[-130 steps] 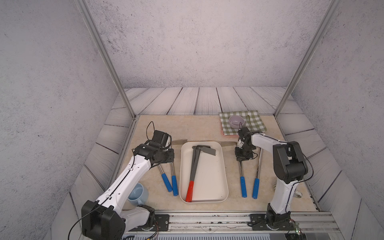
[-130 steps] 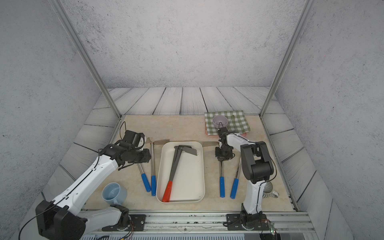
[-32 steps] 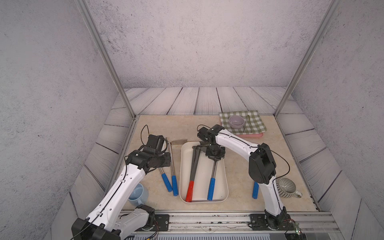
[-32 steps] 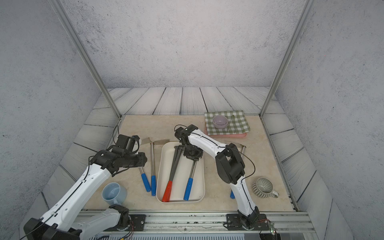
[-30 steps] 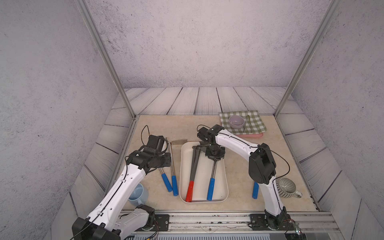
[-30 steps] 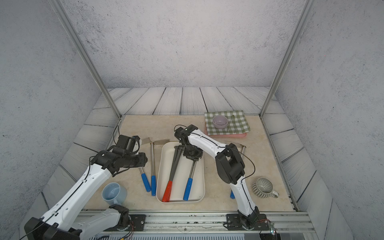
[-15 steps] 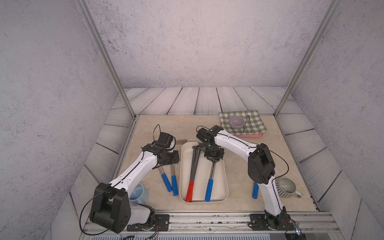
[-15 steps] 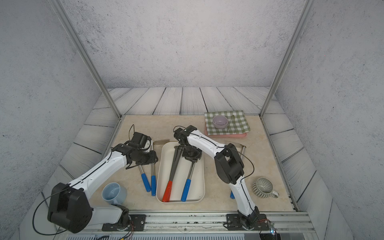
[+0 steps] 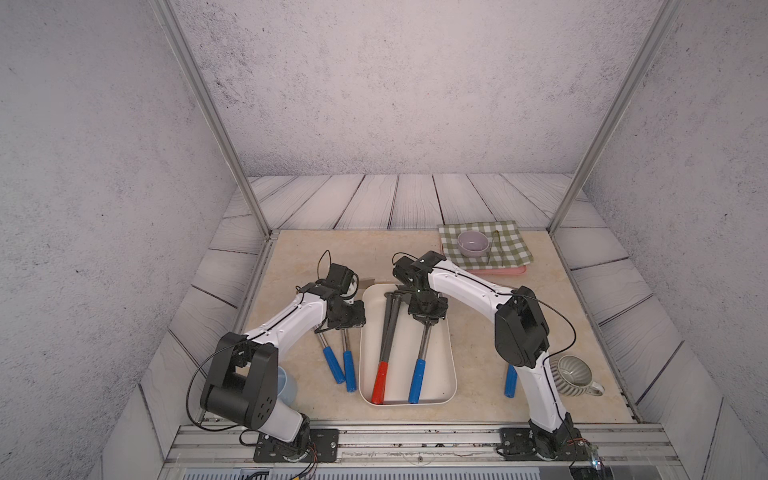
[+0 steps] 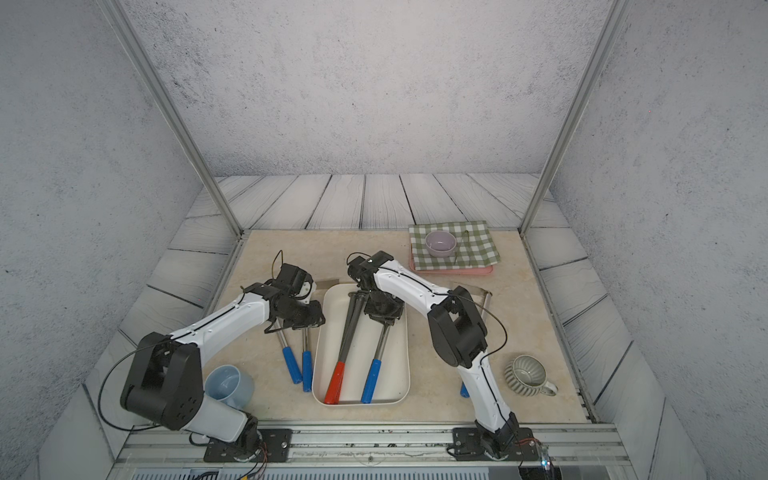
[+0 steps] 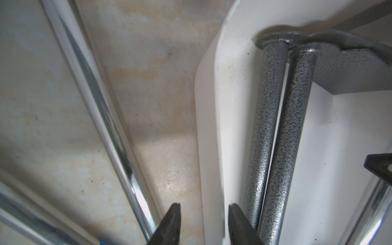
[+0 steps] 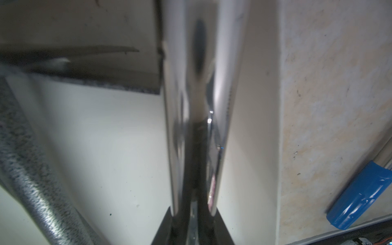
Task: Put the small hoe into the storage box
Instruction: Place the hoe in the storage box.
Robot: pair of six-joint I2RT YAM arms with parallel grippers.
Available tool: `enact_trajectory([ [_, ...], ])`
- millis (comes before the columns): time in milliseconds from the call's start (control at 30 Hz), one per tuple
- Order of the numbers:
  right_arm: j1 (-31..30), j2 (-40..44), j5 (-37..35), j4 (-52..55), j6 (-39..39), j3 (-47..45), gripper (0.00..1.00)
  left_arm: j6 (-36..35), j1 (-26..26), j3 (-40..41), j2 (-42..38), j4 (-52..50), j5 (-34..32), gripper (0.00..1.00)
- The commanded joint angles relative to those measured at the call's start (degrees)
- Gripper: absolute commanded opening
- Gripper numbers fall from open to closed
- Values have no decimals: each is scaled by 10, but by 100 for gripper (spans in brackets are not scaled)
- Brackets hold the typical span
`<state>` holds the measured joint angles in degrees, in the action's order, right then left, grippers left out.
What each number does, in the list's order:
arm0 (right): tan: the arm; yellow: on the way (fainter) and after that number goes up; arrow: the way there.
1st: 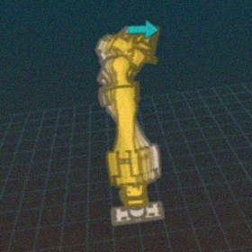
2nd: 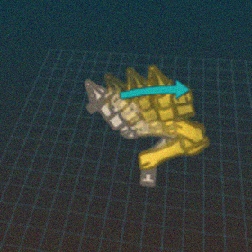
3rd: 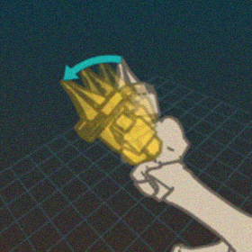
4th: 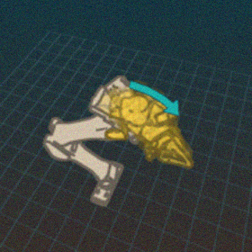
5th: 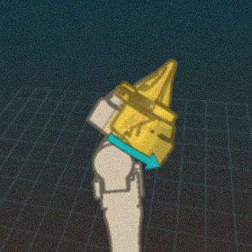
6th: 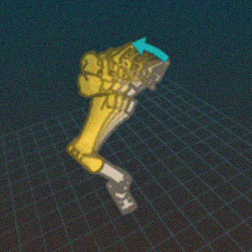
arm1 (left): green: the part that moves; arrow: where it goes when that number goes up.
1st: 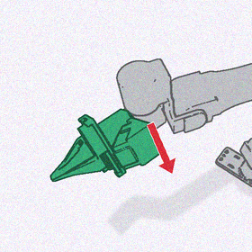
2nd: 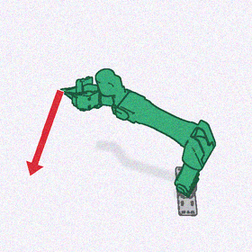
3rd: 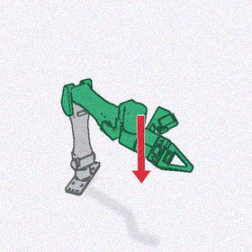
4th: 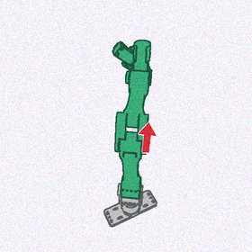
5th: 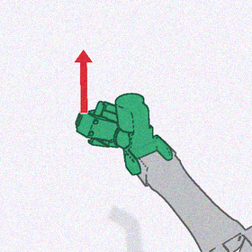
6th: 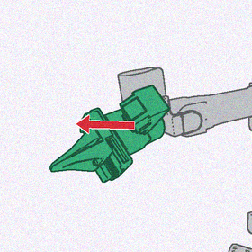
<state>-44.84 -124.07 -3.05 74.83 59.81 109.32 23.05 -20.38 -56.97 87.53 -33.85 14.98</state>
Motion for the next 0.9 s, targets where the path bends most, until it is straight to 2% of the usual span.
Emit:
enact_trajectory([
  [0,-2,-2,2,15,0,3,0,0,-3,-15,17,6,7,38],
  [300,-2,-12,23,4,-2,-9,0,0,-4,-30,49,7,8,26],
  [700,-2,10,58,3,12,-13,0,13,-6,-41,78,18,13,0],
  [867,-2,27,71,-5,20,-31,0,14,-9,-43,82,18,9,0],
])
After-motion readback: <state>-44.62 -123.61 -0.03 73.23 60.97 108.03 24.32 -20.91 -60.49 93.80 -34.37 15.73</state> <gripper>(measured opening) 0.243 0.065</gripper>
